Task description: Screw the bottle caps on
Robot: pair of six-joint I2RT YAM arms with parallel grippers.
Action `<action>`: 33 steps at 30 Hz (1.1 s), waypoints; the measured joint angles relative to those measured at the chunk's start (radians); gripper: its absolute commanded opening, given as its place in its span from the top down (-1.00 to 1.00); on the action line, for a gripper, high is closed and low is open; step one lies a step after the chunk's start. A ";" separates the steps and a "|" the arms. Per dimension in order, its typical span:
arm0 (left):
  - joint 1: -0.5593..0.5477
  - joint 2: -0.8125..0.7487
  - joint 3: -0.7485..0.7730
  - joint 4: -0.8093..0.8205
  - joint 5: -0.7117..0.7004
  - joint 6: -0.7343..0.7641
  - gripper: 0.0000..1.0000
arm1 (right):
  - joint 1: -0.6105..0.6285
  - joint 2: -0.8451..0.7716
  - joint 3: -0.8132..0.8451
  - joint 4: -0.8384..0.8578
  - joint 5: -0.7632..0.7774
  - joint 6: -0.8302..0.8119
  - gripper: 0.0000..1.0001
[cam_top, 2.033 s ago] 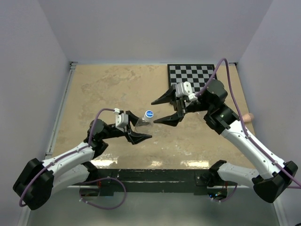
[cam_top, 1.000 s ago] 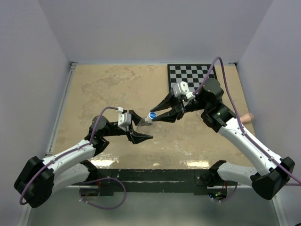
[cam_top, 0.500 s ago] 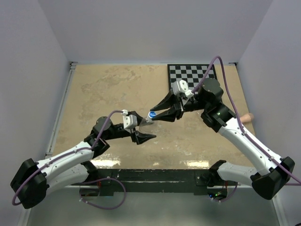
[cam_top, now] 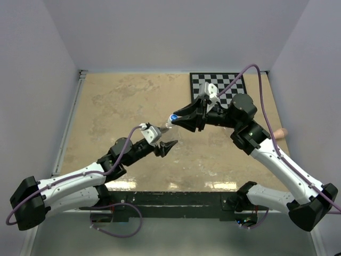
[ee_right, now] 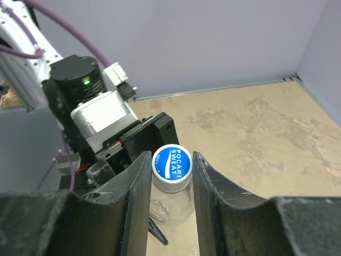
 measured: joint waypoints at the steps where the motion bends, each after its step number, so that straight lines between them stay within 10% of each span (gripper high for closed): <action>1: -0.015 0.004 0.001 0.000 -0.044 0.003 1.00 | 0.000 -0.003 -0.006 0.003 0.018 0.008 0.88; 18: -0.165 0.219 0.011 0.269 -0.532 0.124 1.00 | 0.027 -0.009 -0.087 0.117 0.262 0.206 0.89; 33: -0.188 0.268 0.056 0.321 -0.633 0.164 1.00 | 0.064 -0.028 -0.102 0.171 0.364 0.251 0.82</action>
